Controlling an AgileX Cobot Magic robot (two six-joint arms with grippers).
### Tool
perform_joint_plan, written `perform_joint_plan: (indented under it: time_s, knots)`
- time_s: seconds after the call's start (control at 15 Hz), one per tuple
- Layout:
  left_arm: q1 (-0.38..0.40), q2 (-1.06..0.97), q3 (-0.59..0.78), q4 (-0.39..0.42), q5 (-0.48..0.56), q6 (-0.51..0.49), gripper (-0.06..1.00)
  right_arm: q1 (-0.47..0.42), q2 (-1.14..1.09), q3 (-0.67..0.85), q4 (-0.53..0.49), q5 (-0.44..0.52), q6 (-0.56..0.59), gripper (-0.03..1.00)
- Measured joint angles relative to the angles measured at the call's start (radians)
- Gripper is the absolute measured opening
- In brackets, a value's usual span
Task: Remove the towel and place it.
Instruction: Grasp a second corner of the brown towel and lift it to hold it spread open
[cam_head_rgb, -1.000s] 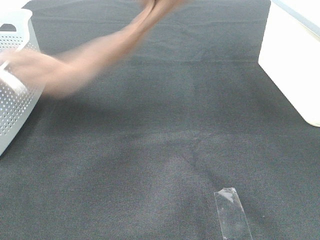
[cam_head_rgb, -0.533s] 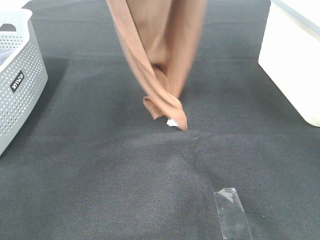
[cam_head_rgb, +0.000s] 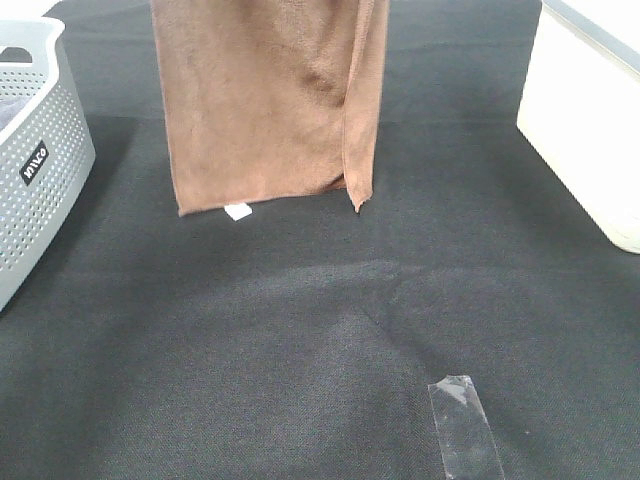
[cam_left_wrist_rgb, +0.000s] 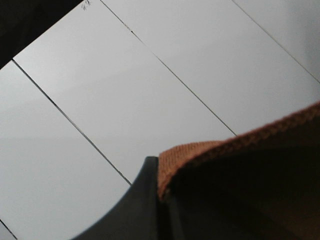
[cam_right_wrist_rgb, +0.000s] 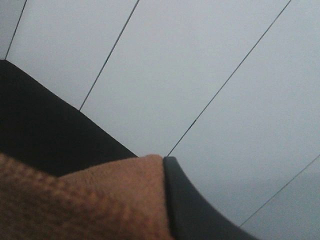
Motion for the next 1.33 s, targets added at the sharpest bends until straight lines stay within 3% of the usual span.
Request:
perform_joint_plan:
  time_s: [0.47, 0.73, 0.93, 1.33]
  knots:
    - [0.08, 0.111, -0.053, -0.027, -0.214, 0.014, 0.0, -0.052, 0.065, -0.011, -0.052, -0.23, 0.117, 0.0]
    - [0.085, 0.268, -0.324, -0.006, -0.188, 0.015, 0.0, -0.065, 0.115, -0.012, -0.044, -0.389, 0.122, 0.0]
    - [0.087, 0.363, -0.497, 0.026, -0.108, 0.015, 0.0, -0.106, 0.122, -0.014, -0.033, -0.422, 0.122, 0.0]
    - [0.09, 0.408, -0.533, 0.101, -0.071, 0.015, 0.0, -0.126, 0.139, -0.016, -0.018, -0.404, 0.122, 0.0]
